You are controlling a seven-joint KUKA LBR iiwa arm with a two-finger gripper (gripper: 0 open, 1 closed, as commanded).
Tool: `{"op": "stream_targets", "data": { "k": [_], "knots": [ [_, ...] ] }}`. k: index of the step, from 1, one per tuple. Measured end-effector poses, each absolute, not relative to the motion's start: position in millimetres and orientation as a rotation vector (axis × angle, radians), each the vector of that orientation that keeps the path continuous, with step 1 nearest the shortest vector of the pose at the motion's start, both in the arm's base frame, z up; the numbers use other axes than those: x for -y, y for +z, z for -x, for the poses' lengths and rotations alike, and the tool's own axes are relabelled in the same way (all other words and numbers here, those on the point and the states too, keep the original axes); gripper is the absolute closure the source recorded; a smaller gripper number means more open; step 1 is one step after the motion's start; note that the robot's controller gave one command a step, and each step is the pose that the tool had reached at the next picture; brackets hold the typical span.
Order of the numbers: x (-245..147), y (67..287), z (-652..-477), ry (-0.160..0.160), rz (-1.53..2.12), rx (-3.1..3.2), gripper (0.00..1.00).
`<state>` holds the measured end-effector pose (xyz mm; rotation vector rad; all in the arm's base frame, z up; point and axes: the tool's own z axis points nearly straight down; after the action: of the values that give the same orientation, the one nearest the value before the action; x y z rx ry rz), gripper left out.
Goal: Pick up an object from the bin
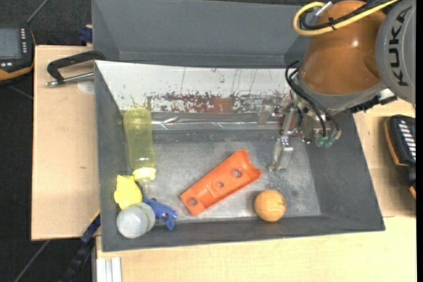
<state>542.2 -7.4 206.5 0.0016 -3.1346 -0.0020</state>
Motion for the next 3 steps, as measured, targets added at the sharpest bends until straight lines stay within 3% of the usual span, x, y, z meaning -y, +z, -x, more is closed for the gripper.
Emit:
{"op": "stream_targets", "data": {
  "k": [1, 2, 3],
  "knots": [
    [7, 211, -543.8, -0.002, -0.002, 3.144, 0.00],
    [-5, 164, -541.3, -0.002, -0.036, 3.146, 0.00],
    [-18, 87, -523.1, -0.004, 0.041, 3.146, 0.00]
  ]
}}
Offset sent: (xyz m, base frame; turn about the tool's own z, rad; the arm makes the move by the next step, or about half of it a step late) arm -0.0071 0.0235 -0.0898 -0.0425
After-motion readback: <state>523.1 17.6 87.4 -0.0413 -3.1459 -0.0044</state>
